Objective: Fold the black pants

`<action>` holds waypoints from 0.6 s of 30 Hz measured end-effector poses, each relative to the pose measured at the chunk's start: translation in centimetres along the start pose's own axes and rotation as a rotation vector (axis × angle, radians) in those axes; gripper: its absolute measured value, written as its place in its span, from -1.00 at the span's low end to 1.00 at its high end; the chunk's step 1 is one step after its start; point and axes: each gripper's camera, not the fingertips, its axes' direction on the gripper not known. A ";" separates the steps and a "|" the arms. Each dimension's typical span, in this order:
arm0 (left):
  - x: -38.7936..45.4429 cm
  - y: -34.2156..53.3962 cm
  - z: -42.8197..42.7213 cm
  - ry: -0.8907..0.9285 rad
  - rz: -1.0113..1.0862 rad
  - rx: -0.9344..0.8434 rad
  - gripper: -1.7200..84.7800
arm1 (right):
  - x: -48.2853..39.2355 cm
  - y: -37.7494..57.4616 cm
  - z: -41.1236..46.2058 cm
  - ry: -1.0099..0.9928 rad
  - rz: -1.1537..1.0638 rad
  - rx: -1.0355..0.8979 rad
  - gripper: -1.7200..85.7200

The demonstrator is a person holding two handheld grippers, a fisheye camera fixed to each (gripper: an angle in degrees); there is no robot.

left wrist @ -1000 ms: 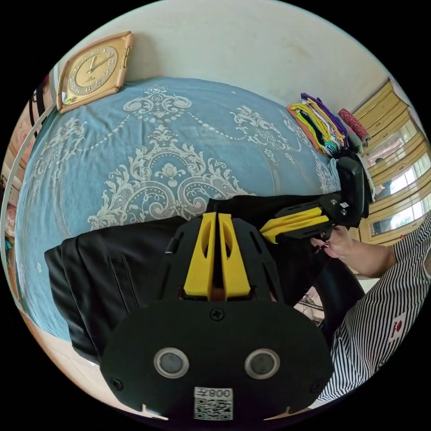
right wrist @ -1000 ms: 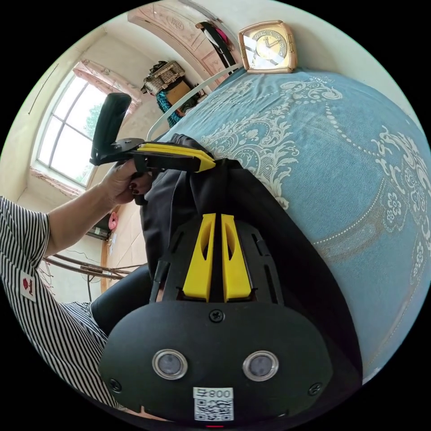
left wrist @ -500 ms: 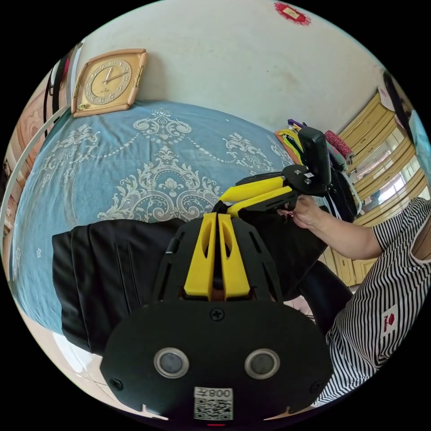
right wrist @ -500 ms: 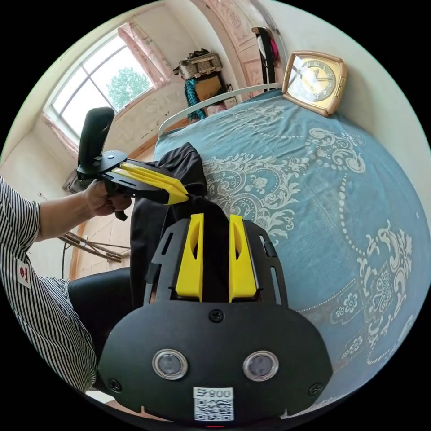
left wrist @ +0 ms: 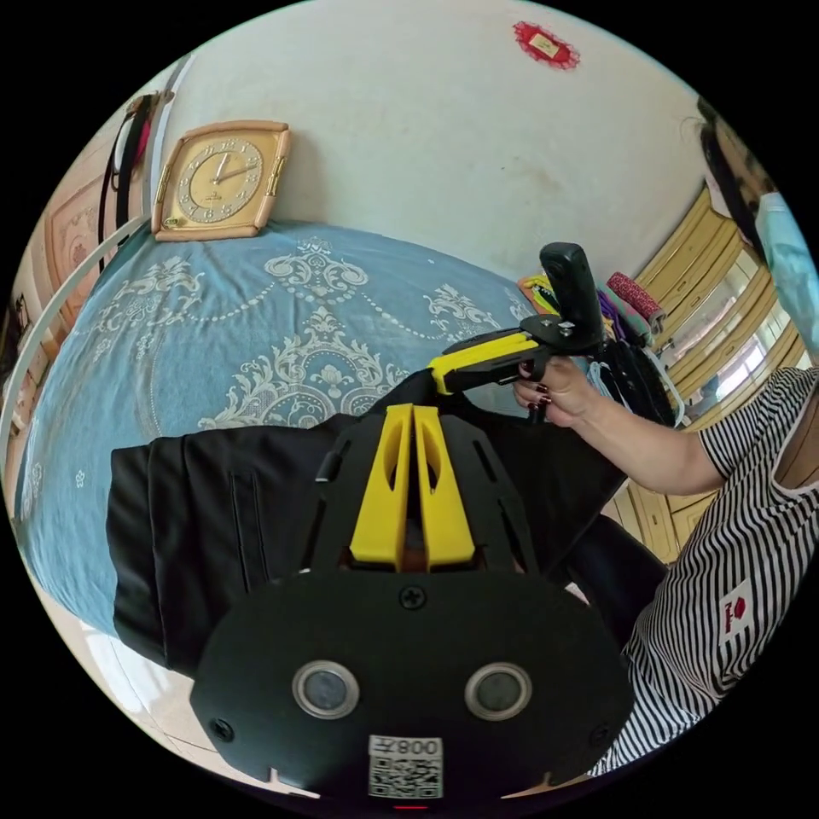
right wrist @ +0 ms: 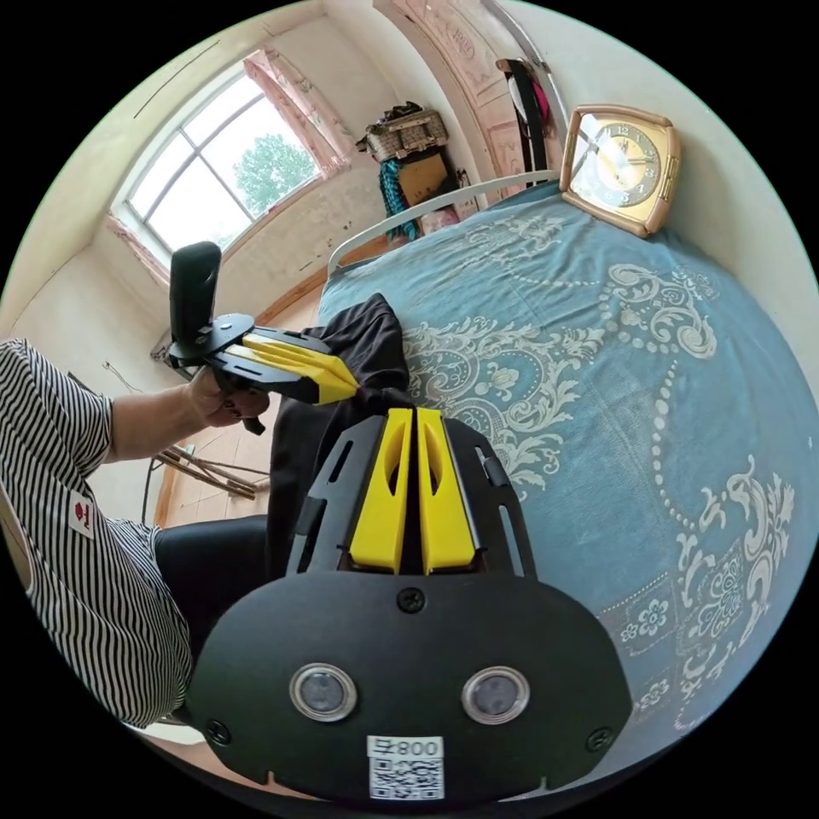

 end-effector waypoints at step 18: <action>-6.3 7.0 -0.6 -0.365 -0.198 -0.107 -0.96 | 9.6 -1.2 0.5 -0.055 0.279 -0.034 -0.95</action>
